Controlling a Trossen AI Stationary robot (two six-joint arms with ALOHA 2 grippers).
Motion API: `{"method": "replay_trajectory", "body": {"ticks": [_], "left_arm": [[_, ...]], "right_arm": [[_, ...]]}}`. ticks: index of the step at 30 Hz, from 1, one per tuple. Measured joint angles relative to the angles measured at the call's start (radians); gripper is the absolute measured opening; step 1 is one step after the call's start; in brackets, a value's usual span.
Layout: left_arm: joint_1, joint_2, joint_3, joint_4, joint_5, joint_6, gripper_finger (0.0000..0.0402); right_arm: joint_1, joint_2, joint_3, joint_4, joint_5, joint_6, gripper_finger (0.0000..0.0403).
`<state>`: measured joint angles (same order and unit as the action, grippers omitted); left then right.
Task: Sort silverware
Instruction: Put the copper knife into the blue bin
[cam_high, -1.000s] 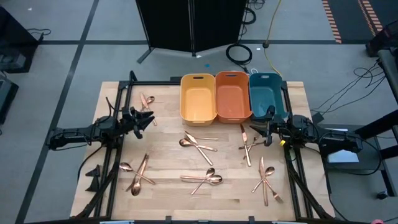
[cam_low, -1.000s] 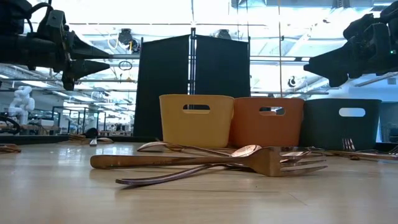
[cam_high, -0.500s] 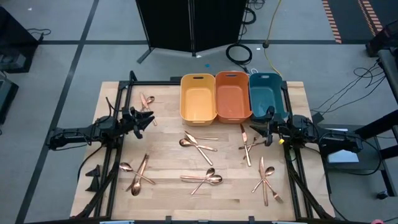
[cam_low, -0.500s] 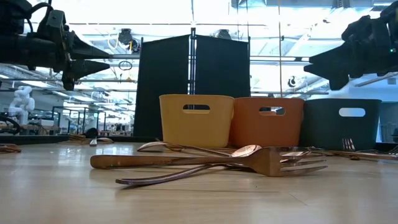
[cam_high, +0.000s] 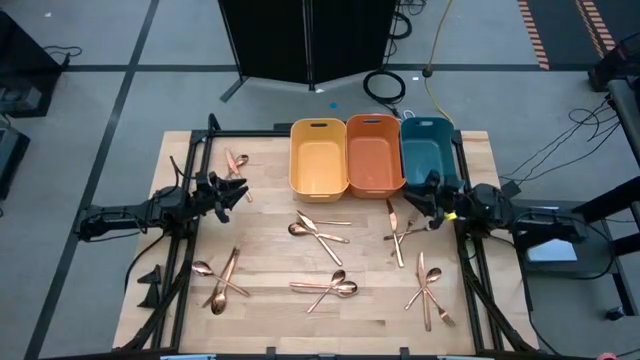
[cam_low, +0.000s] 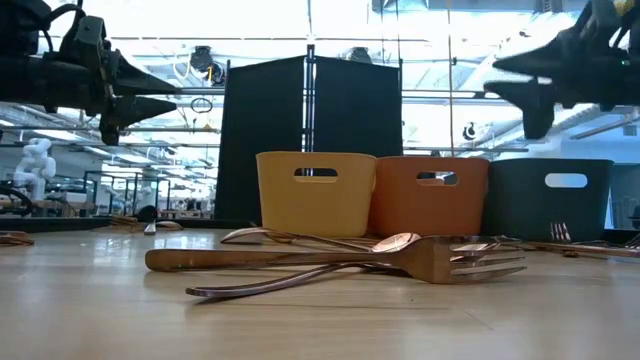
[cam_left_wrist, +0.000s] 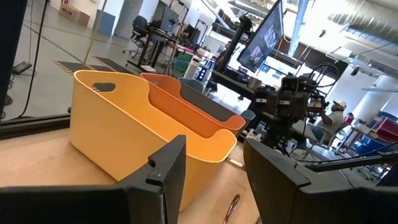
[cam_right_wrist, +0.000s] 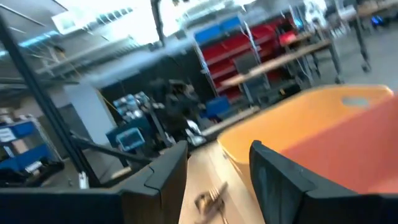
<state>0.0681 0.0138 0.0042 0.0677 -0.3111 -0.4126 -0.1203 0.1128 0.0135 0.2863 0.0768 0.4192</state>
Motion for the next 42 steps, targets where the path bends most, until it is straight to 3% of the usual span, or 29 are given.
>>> {"method": "replay_trajectory", "body": {"ticks": [5, 8, 15, 22, 29, 34, 38, 42], "left_arm": [[0.000, 0.005, 0.000, -0.002, 0.178, -0.024, 0.0157], [-0.003, 0.023, 0.000, -0.006, 0.196, -0.071, 0.0157], [-0.034, 0.141, 0.000, 0.087, 0.184, -0.107, 0.0157], [-0.146, 0.361, 0.086, 0.223, 0.084, -0.105, 0.0157], [-0.286, 0.696, 0.257, 0.218, -0.087, -0.069, 0.0157], [-0.359, 0.907, 0.290, 0.214, -0.163, -0.083, 0.0157], [-0.401, 1.043, 0.287, 0.244, -0.225, -0.150, 0.0157], [-0.436, 1.136, 0.287, 0.339, -0.252, -0.150, 0.0157]], "right_arm": [[0.005, 0.161, 0.029, 0.160, -0.004, -0.045, 0.0160], [0.005, 0.278, 0.103, 0.150, -0.007, -0.059, 0.0160], [0.006, 0.580, 0.371, 0.022, -0.154, -0.115, 0.0160], [0.006, 0.845, 0.586, -0.164, -0.182, -0.181, 0.0160], [0.025, 0.995, 0.680, -0.266, -0.250, -0.166, 0.0160], [0.122, 1.082, 0.785, -0.543, -0.296, -0.156, 0.0160], [0.205, 1.157, 0.852, -0.780, -0.168, -0.009, 0.0160], [0.247, 1.211, 0.861, -0.973, -0.132, 0.236, 0.0160]]}}
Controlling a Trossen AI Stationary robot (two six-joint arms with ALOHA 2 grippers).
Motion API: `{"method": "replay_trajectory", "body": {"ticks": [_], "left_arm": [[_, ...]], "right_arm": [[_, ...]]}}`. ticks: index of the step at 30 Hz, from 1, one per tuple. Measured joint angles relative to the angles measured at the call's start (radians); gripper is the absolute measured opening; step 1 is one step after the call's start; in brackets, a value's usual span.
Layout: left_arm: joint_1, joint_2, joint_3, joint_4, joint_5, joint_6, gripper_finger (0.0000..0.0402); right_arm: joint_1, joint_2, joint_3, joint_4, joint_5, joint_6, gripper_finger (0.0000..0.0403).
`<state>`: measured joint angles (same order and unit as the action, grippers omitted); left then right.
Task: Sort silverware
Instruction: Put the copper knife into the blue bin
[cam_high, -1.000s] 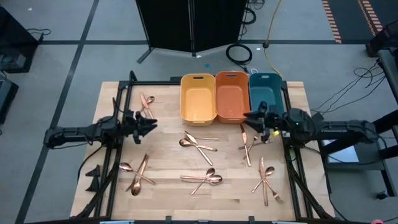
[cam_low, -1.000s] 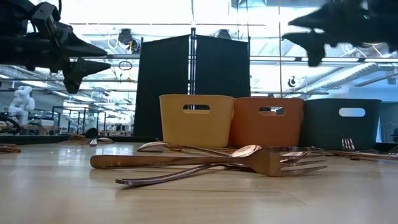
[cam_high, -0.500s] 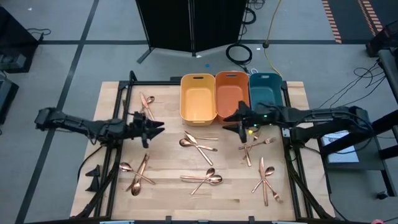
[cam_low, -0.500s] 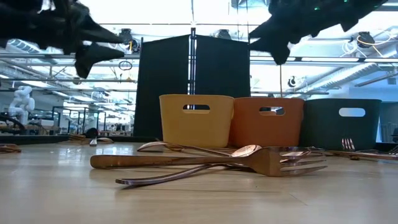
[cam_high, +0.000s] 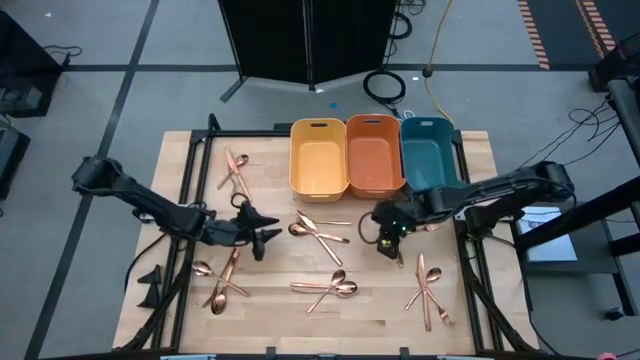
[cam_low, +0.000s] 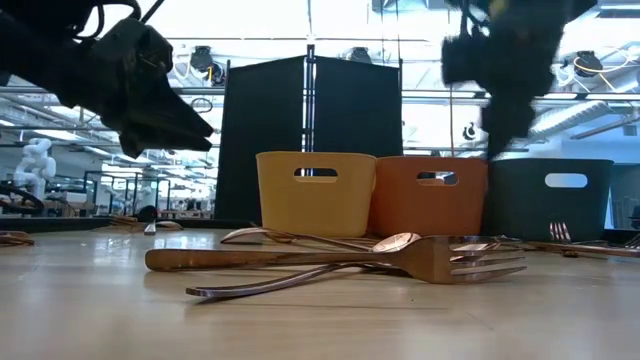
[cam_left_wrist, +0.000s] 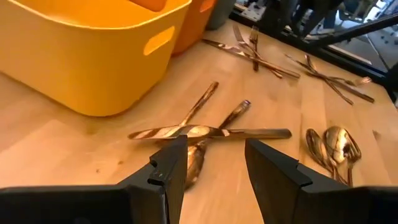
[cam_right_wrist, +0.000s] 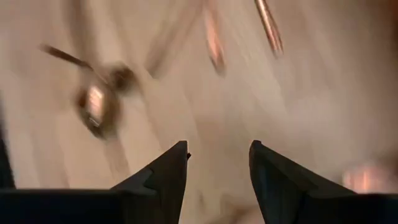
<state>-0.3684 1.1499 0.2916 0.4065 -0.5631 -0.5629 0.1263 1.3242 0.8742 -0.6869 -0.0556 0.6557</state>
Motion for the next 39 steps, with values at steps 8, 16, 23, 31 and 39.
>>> {"method": "replay_trajectory", "body": {"ticks": [8, 16, 23, 31, 39], "left_arm": [[-0.013, 0.079, 0.000, 0.100, -0.061, 0.074, 0.0157], [-0.013, 0.040, 0.000, 0.207, -0.056, 0.185, 0.0157], [-0.013, 0.027, 0.001, 0.244, -0.038, 0.220, 0.0157], [0.001, 0.027, 0.001, 0.246, 0.000, 0.280, 0.0157], [0.002, 0.027, 0.001, 0.236, 0.088, 0.247, 0.0157]], "right_arm": [[-0.015, 0.073, -0.012, -0.270, 0.005, 0.211, 0.0160], [-0.025, 0.123, -0.073, -0.092, 0.025, 0.301, 0.0160], [-0.024, 0.156, -0.073, -0.087, 0.034, 0.382, 0.0160], [-0.024, 0.189, -0.073, -0.088, 0.055, 0.428, 0.0160], [-0.024, 0.196, -0.073, -0.090, 0.049, 0.482, 0.0160]]}}
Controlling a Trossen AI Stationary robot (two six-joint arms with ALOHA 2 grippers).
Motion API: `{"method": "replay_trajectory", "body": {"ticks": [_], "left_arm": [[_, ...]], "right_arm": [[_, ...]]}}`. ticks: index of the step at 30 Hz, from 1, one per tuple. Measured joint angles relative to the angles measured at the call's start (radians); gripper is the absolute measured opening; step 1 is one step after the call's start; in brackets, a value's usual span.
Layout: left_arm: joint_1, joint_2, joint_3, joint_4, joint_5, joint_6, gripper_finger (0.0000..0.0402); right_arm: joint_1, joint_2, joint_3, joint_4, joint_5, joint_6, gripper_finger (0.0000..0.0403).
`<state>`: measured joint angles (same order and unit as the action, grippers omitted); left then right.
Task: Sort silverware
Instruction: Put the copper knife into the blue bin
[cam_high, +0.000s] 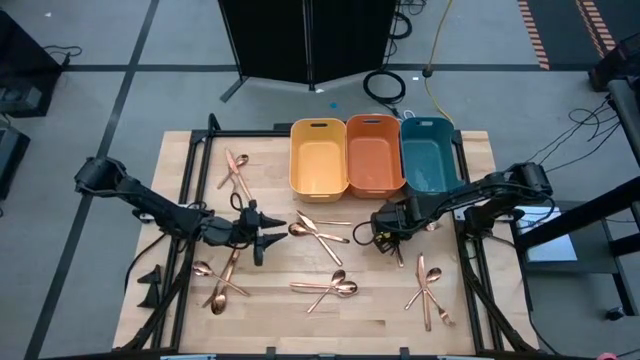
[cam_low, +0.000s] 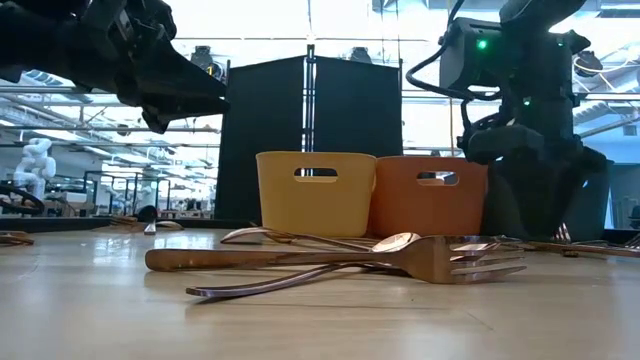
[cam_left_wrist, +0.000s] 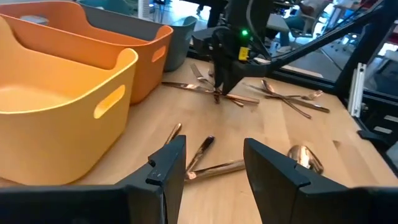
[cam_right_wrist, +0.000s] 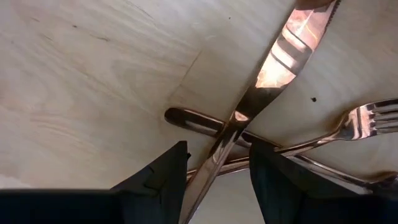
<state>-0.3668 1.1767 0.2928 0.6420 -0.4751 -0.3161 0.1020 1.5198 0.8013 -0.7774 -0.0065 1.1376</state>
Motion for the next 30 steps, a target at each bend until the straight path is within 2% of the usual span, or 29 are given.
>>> {"method": "replay_trajectory", "body": {"ticks": [9, 19, 24, 30], "left_arm": [[-0.001, 0.000, 0.000, -0.004, 0.040, -0.019, 0.0157], [0.000, 0.000, 0.000, -0.005, 0.041, -0.020, 0.0157], [0.000, 0.000, 0.000, -0.005, 0.041, -0.035, 0.0157], [0.000, 0.000, 0.000, -0.007, 0.041, -0.044, 0.0157]], "right_arm": [[0.000, 0.000, 0.000, 0.010, 0.010, 0.030, 0.0160], [0.000, 0.000, 0.000, 0.035, 0.071, 0.031, 0.0160], [0.001, 0.000, -0.005, 0.035, 0.133, 0.102, 0.0160], [0.001, 0.000, -0.046, 0.043, 0.137, 0.174, 0.0160]]}}
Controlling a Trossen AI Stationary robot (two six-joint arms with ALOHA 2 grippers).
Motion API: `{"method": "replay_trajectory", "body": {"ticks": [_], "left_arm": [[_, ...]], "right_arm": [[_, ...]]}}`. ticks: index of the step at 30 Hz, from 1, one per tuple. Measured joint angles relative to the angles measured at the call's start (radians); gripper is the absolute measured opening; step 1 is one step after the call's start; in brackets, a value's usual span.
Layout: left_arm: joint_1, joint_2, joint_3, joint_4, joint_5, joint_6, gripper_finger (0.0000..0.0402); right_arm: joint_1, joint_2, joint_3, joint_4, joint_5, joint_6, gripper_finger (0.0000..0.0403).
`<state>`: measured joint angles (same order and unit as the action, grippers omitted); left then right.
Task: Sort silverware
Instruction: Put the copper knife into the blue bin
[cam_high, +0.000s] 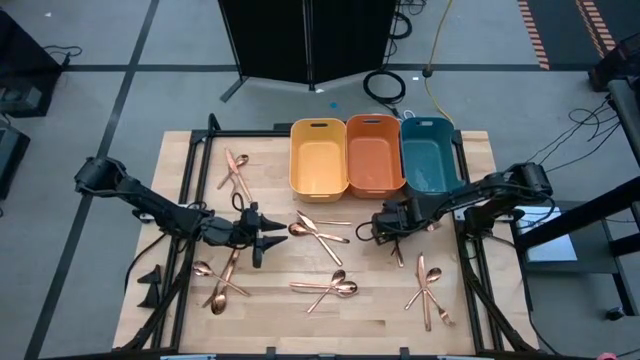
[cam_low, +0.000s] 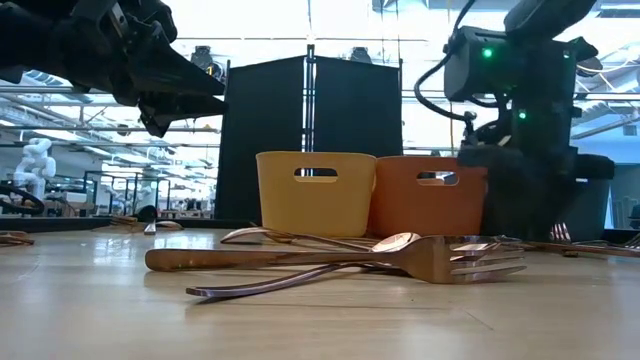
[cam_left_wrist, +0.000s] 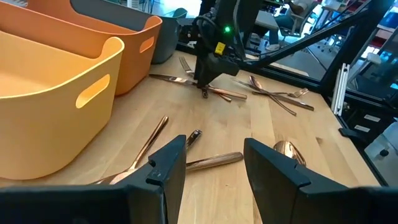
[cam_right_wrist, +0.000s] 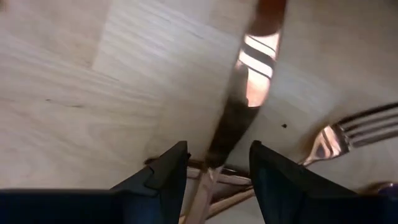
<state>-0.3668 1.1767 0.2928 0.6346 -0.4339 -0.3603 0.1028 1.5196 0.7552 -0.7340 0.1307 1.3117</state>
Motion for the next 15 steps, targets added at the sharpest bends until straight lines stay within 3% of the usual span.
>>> {"method": "replay_trajectory", "body": {"ticks": [15], "left_arm": [[0.000, 0.000, 0.000, 0.000, 0.000, 0.000, 0.0157]], "right_arm": [[0.000, -0.001, -0.031, 0.070, -0.022, 0.052, 0.0157]]}}
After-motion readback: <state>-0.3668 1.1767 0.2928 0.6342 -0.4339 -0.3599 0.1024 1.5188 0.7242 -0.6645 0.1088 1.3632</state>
